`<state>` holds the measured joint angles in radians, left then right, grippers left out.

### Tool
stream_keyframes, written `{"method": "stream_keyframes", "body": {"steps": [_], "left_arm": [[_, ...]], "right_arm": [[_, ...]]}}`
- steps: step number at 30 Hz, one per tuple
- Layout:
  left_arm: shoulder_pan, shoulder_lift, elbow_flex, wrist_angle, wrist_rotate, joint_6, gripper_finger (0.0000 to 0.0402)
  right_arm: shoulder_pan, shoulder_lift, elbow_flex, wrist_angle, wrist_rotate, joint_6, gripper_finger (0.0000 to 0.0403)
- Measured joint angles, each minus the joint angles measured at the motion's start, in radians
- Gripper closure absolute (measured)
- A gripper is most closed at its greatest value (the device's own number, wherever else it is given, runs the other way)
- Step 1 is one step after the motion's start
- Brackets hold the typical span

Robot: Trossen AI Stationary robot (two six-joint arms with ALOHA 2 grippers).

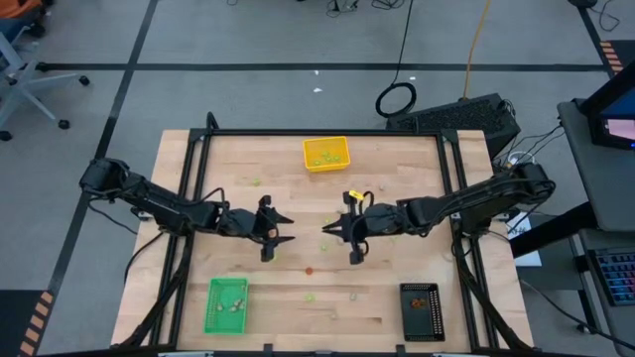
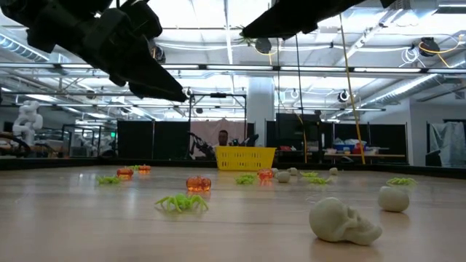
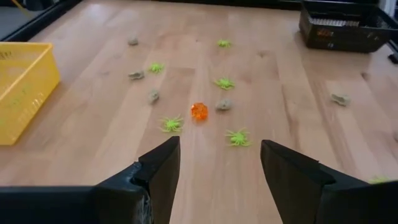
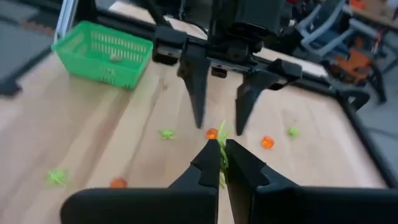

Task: Sort Halloween decoration
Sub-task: Put the green spider toy into the yellow bin

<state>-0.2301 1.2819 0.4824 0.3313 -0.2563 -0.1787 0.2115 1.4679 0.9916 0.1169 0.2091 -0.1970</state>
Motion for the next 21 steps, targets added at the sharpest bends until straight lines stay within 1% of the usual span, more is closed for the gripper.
{"method": "stream_keyframes", "body": {"steps": [6, 13, 21], "left_arm": [[-0.044, 0.000, 0.000, 0.004, -0.087, 0.010, 0.0178], [-0.047, 0.000, 0.000, 0.005, -0.089, 0.027, 0.0178], [-0.047, 0.000, 0.000, 0.004, -0.089, 0.027, 0.0178]], "right_arm": [[0.000, 0.000, 0.000, -0.026, 0.000, -0.192, 0.0403], [0.000, 0.000, 0.000, -0.032, 0.000, -0.385, 0.0403], [0.000, 0.000, 0.000, -0.032, 0.002, -0.648, 0.0403]]}}
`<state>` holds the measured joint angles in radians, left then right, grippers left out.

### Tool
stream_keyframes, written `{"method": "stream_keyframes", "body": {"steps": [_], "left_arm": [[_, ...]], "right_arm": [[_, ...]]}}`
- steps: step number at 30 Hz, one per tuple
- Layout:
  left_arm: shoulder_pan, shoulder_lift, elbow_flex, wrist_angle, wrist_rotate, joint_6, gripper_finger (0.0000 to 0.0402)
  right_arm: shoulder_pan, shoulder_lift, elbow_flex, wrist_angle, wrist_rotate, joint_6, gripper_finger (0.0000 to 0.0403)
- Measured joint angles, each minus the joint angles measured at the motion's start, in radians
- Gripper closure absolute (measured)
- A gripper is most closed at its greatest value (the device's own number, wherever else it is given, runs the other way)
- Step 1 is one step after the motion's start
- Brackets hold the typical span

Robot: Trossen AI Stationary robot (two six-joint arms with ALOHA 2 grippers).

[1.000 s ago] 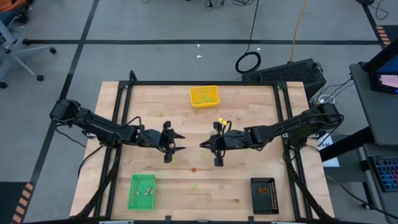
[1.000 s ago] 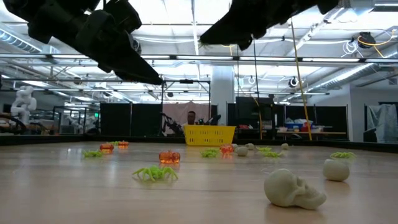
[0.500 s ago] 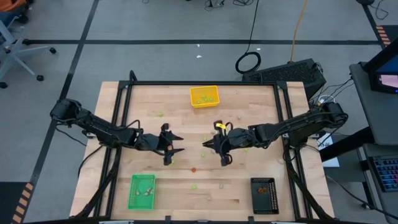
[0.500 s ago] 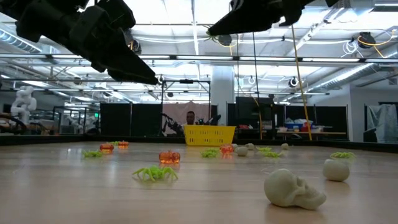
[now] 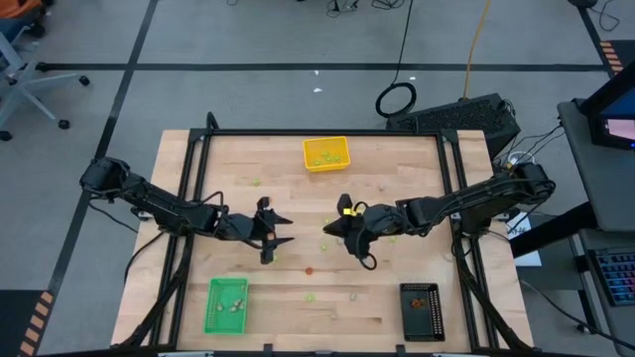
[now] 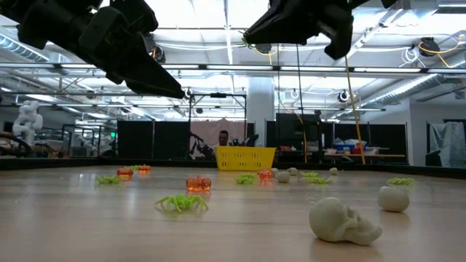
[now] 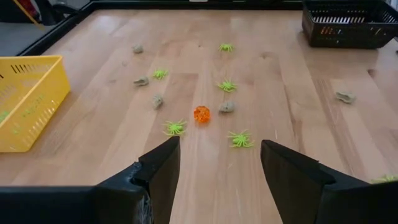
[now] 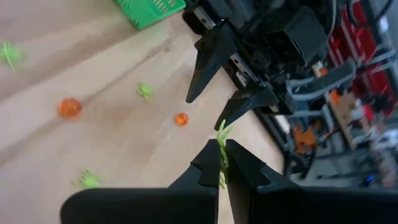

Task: Sort Halloween decoration
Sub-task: Put the green spider toy into the yellow bin

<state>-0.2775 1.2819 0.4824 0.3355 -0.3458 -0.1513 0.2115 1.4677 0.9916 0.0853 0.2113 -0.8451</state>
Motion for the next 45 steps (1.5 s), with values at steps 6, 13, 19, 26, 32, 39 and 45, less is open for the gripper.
{"method": "stream_keyframes", "body": {"steps": [6, 13, 19, 26, 32, 39, 45], "left_arm": [[0.000, 0.000, 0.000, 0.000, 0.000, 0.000, 0.0178], [0.000, 0.000, 0.000, 0.000, 0.000, -0.001, 0.0178], [0.000, 0.000, 0.000, 0.000, 0.004, -0.001, 0.0178], [0.000, 0.000, 0.000, 0.000, 0.005, -0.001, 0.0178], [0.000, 0.000, 0.000, -0.001, 0.009, -0.001, 0.0178], [0.000, 0.000, 0.001, -0.001, 0.010, -0.001, 0.0179], [0.000, 0.000, 0.001, -0.001, 0.010, -0.002, 0.0179]], "right_arm": [[0.000, 0.000, 0.000, 0.008, 0.003, -0.154, 0.0403], [0.000, 0.000, 0.000, 0.009, 0.004, -0.214, 0.0403], [0.000, 0.000, 0.000, 0.010, 0.002, -0.129, 0.0403], [0.000, 0.000, -0.001, 0.009, -0.002, 0.191, 0.0403], [0.000, 0.000, -0.001, 0.008, -0.002, 0.451, 0.0403], [0.000, 0.000, -0.001, 0.008, -0.003, 0.660, 0.0403], [0.000, 0.000, -0.001, 0.008, -0.003, 0.801, 0.0403]]}}
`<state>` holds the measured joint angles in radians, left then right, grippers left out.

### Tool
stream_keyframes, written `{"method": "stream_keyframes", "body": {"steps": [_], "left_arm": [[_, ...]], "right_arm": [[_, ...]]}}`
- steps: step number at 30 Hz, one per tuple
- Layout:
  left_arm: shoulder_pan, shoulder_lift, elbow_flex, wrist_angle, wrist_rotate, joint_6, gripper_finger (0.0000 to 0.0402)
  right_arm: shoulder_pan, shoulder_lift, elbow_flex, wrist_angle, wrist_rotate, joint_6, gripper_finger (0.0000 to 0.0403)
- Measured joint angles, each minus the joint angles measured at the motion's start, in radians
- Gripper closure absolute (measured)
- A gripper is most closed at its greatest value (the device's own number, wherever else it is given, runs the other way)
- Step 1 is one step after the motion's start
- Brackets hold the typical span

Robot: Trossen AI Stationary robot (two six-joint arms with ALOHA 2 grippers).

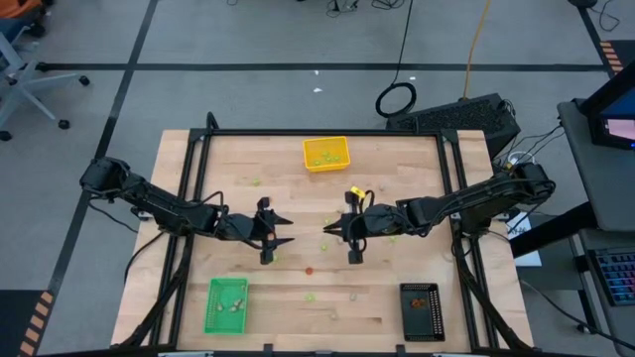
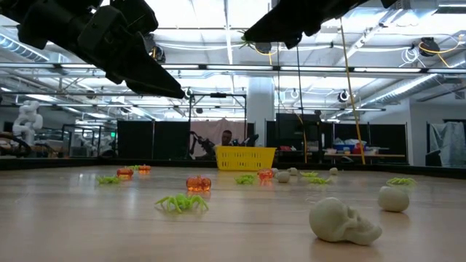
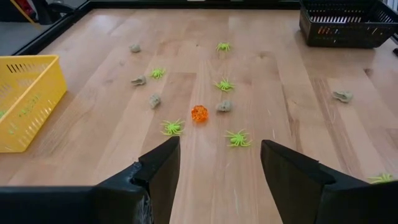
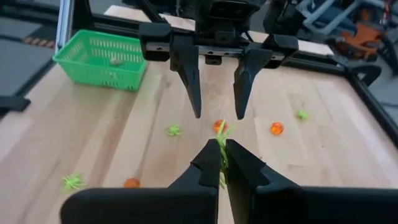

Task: Sort Halloween decoration
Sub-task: Put the green spider toy into the yellow bin

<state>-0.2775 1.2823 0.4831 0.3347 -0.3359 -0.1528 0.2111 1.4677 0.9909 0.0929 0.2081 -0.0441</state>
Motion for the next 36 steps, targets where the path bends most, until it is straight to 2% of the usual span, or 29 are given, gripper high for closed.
{"method": "stream_keyframes", "body": {"steps": [10, 19, 23, 31, 36], "left_arm": [[0.000, 0.000, 0.000, 0.000, 0.000, 0.000, 0.0179], [0.000, 0.000, 0.000, 0.000, 0.000, -0.001, 0.0178], [0.000, 0.000, 0.000, -0.001, 0.000, -0.001, 0.0178], [0.000, 0.000, 0.000, -0.001, 0.000, -0.001, 0.0178], [0.000, 0.000, 0.000, -0.001, 0.000, -0.001, 0.0178]], "right_arm": [[0.000, 0.000, 0.000, 0.000, -0.001, 0.177, 0.0403], [-0.036, 0.000, 0.000, 0.000, 0.051, 0.204, 0.0403], [-0.111, 0.000, 0.000, -0.001, 0.047, 0.219, 0.0403], [-0.326, 0.000, 0.000, -0.010, -0.077, 0.218, 0.0403], [-0.452, 0.006, 0.000, -0.022, -0.081, 0.216, 0.0403]]}}
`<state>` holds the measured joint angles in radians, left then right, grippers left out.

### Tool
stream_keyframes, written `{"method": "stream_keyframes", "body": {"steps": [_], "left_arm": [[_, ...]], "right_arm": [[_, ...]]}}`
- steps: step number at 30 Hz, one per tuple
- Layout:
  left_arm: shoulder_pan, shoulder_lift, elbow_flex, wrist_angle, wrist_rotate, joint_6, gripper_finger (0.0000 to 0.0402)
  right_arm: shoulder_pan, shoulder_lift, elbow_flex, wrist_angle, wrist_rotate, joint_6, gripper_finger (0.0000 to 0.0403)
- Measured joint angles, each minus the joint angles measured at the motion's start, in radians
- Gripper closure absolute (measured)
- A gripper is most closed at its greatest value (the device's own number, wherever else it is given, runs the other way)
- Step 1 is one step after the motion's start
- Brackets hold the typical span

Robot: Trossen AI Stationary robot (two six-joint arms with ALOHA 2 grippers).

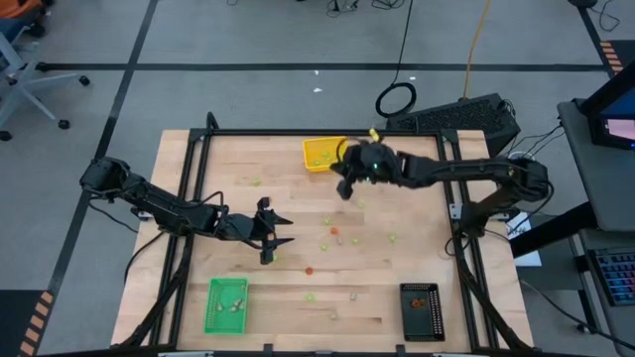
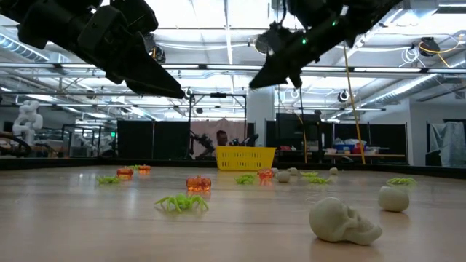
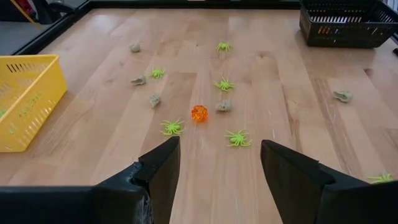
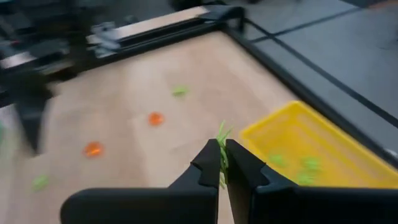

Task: Sort Halloween decoration
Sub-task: Put the green spider toy into the yellow bin, then put the white skull toy into the green bin

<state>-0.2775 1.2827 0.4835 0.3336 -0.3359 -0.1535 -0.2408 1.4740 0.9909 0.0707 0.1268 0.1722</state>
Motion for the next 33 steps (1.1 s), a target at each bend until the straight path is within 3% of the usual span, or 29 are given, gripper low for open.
{"method": "stream_keyframes", "body": {"steps": [12, 23, 27, 33], "left_arm": [[0.000, 0.000, 0.000, -0.006, 0.000, 0.001, 0.0178], [0.000, 0.000, 0.000, -0.010, 0.000, 0.002, 0.0178], [0.000, 0.000, 0.000, -0.010, -0.001, 0.002, 0.0178], [0.000, 0.000, 0.000, -0.009, -0.009, 0.002, 0.0178]], "right_arm": [[-0.228, 0.202, 0.000, 0.147, -0.052, 0.000, 0.0403], [-0.253, 0.330, 0.000, 0.217, -0.051, 0.000, 0.0398], [-0.253, 0.334, 0.000, 0.216, -0.051, -0.002, 0.0367], [-0.238, 0.277, 0.000, 0.199, -0.051, -0.011, 0.0285]]}}
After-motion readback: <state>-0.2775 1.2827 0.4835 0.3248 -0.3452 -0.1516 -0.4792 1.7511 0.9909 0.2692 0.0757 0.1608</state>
